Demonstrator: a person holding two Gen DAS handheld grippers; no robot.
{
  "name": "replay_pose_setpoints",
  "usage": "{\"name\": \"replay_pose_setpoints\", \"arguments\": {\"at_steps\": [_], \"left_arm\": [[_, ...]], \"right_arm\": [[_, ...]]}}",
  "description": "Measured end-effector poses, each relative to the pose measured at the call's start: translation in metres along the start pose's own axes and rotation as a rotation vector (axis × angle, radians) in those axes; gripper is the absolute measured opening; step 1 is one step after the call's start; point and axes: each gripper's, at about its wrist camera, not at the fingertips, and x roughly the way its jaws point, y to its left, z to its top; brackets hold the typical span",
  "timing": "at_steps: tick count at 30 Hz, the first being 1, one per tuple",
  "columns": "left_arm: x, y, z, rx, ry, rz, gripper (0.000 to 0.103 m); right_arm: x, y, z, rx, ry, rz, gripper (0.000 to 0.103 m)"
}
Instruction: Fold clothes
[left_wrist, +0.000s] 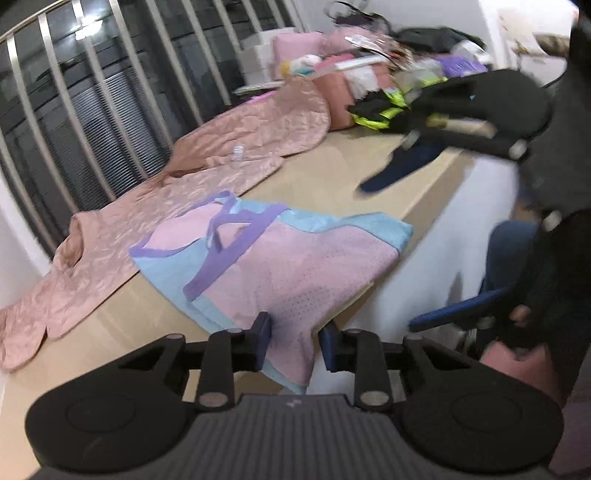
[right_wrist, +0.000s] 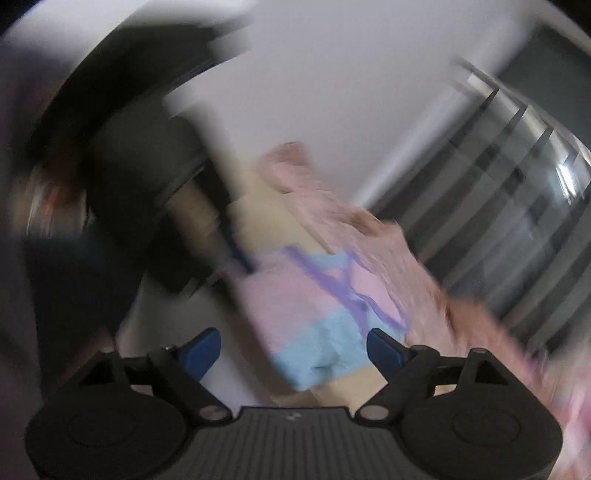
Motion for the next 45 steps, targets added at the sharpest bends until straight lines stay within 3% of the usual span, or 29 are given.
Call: {"name": "replay_pose_setpoints", "arguments": {"at_steps": [3,5,6,7,9,10,13,16,20,22,23,27,30,32,33,34,36,41,45], "left_arm": [[0.001,0.000,0.002,0.056,0.009,-0.018,0.027],[0.001,0.001,0.002,0.090,0.015,-0.030,0.028],[0.001,0.001,0.002,0.095,0.011,-0.033,0.030],[0.000,-0.001,0.001,0.108,-0.002,-0.026,0.040],[-0.003,-0.006,-0.002,0.135,-0.027,-0.011,0.059],[-0.003,-0.011,-0.004,0.158,-0.040,-0.005,0.064],[-0.004,-0.024,-0.012,0.227,-0.076,0.018,0.065],[-0.003,-0.034,-0.018,0.286,-0.111,0.097,0.065],[-0.006,-0.035,-0.023,0.314,-0.163,0.106,0.063],[-0.008,-0.031,-0.022,0.307,-0.168,0.081,0.030],[-0.009,-0.029,-0.021,0.298,-0.165,0.064,0.026],[-0.010,-0.018,-0.018,0.275,-0.156,-0.016,0.025],[-0.011,-0.010,-0.015,0.256,-0.148,-0.078,0.014],[-0.010,-0.002,-0.014,0.223,-0.128,-0.128,0.013],[-0.010,0.002,-0.013,0.204,-0.119,-0.153,0.012],[-0.009,0.009,-0.012,0.177,-0.114,-0.173,0.012],[-0.009,0.022,-0.009,0.127,-0.112,-0.205,0.012],[-0.006,0.051,-0.004,0.021,-0.080,-0.283,0.011],[-0.001,0.064,0.000,-0.040,-0.064,-0.325,0.011]], "right_arm": [[0.020,0.015,-0.006,-0.244,0.006,-0.022,0.076],[0.030,0.012,-0.006,-0.315,-0.008,-0.021,0.065],[0.035,0.006,-0.005,-0.307,-0.001,0.009,0.046],[0.041,0.000,-0.004,-0.299,0.007,0.039,0.031],[0.046,-0.015,0.002,-0.210,0.034,0.126,0.024],[0.046,-0.024,0.006,-0.152,0.040,0.158,0.015],[0.039,-0.049,0.015,0.006,0.026,0.226,0.011],[0.027,-0.067,0.019,0.090,-0.007,0.282,0.010],[0.017,-0.091,0.016,0.200,-0.040,0.350,0.010],[0.012,-0.100,0.013,0.246,-0.044,0.378,0.010],[0.009,-0.100,0.012,0.261,-0.045,0.390,0.010],[0.005,-0.103,0.008,0.275,-0.035,0.468,0.010],[0.003,-0.099,0.008,0.257,-0.010,0.506,0.010],[0.001,-0.097,0.008,0.233,-0.007,0.476,0.015],[0.000,-0.095,0.007,0.216,-0.014,0.448,0.029],[-0.002,-0.091,0.006,0.192,-0.023,0.413,0.051],[-0.011,-0.079,0.000,0.111,-0.051,0.331,0.077],[-0.013,-0.037,-0.023,-0.162,-0.077,0.193,0.078],[0.001,-0.001,-0.049,-0.445,-0.149,0.028,0.077]]}}
